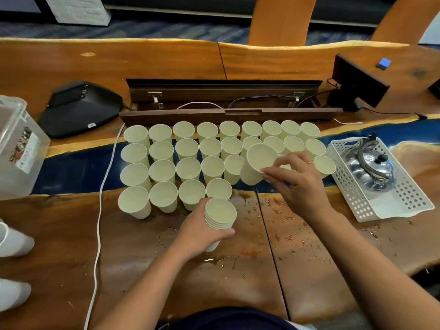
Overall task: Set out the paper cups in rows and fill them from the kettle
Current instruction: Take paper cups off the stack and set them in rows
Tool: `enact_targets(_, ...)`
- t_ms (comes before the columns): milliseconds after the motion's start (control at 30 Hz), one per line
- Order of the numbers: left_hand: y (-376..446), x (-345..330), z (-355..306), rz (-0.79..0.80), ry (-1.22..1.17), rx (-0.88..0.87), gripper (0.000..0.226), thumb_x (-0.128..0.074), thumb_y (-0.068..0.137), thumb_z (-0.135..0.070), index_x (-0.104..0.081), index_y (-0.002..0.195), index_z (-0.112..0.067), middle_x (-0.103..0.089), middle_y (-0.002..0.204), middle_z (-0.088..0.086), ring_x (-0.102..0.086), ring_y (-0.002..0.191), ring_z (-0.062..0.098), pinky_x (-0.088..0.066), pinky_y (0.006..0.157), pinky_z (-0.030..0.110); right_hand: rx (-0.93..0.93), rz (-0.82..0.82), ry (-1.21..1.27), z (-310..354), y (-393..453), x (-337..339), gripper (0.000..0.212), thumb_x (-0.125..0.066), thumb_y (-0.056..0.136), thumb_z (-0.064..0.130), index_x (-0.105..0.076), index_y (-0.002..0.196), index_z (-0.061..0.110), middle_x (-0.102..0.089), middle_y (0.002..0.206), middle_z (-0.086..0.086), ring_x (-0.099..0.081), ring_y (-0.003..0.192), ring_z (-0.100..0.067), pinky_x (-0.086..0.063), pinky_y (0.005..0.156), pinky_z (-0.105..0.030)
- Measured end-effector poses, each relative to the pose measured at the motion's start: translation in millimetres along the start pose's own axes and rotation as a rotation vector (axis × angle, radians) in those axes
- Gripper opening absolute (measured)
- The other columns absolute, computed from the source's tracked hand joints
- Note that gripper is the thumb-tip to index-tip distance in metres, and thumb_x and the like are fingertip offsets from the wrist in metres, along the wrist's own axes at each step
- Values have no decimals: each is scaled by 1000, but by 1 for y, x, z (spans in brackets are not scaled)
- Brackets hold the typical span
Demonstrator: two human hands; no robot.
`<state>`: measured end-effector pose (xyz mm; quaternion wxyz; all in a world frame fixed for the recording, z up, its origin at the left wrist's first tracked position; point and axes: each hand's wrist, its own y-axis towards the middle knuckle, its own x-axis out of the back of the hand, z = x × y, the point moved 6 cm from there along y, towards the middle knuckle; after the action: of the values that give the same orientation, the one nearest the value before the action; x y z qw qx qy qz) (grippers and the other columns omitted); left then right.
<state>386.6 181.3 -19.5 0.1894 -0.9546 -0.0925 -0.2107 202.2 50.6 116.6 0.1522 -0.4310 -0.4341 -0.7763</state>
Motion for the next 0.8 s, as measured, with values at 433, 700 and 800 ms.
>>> enact_targets(433,-2,1,-1,-3,1,17,80,-88,58,-53,-40,121,-45,-54,117,-25,-55,110,6,-49,95,34,-110,339,-4,-29,-61,-102,25,-78,81,9,-77,104,19,-67,97,-2,-56,90,-24,-52,66,-34)
enact_targets(700,-1,3,-1,-6,-3,14,83,-88,57,-56,-38,123,-47,-53,118,-26,-54,111,5,-49,97,36,-139,409,3,-27,-62,-115,24,-73,86,12,-76,109,20,-66,103,-1,-55,97,-21,-49,73,-28)
enact_targets(800,-2,1,-1,-4,-6,13,83,-88,57,-56,-39,123,-46,-53,118,-26,-54,111,5,-49,97,37,-137,419,-6,-28,-60,-116,23,-73,87,13,-76,109,20,-66,104,-1,-55,98,-21,-47,73,-26)
